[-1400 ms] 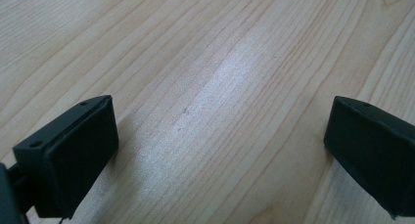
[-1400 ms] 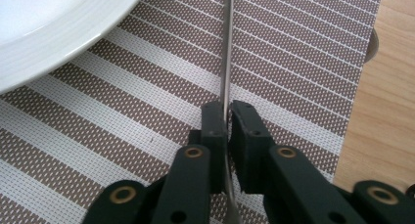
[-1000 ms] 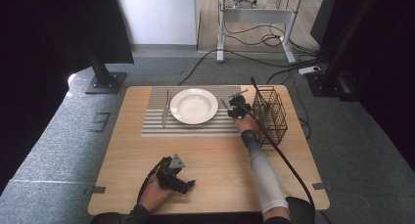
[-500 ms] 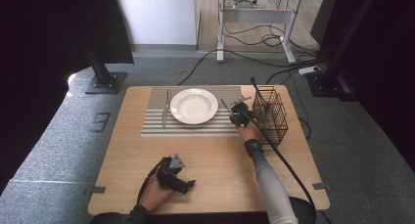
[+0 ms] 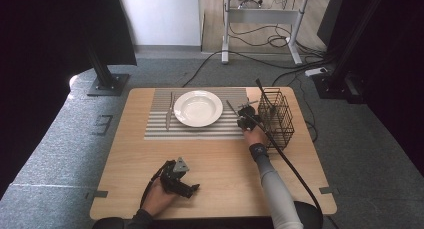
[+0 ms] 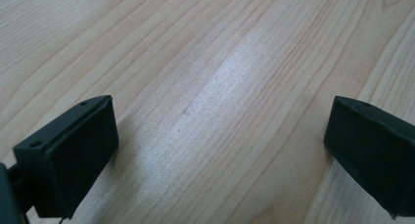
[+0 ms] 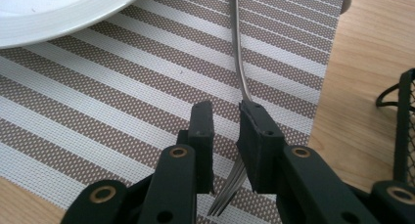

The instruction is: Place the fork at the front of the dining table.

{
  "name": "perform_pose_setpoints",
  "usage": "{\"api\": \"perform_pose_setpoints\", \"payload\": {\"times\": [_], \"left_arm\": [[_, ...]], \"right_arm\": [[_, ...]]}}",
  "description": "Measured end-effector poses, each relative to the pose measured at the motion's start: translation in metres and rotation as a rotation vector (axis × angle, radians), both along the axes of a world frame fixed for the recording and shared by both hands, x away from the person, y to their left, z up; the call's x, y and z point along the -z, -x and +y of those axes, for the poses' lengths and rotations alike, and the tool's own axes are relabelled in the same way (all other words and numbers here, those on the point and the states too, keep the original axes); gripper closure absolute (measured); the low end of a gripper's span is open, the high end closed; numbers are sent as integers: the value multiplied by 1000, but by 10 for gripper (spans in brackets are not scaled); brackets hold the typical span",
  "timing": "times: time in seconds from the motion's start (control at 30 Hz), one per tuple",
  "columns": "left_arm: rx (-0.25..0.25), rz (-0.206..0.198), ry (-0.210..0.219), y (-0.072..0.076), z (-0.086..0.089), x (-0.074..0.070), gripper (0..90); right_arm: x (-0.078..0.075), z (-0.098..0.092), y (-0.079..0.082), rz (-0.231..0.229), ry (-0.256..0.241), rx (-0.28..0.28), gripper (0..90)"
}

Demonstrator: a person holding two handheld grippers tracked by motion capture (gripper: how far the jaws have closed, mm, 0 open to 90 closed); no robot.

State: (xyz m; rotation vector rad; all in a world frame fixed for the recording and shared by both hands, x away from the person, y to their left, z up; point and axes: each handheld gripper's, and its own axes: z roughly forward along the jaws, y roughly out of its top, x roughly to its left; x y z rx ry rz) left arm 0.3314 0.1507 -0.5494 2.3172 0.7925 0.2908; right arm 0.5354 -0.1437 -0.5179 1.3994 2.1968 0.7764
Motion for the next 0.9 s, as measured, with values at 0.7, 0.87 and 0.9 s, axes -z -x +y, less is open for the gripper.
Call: {"api": "perform_pose_setpoints", "payload": {"times": [0.7,0.87,0.9], "left_arm": [[-1,0,1,0,-1,0,0],[0,0,1,0,-1,0,0],[0,0,1,0,-1,0,0]], "right_arm": [[7,1,-1,2,73,123,323],[10,3,1,36,70,104,353],[10,3,1,36,70,104,353]]}}
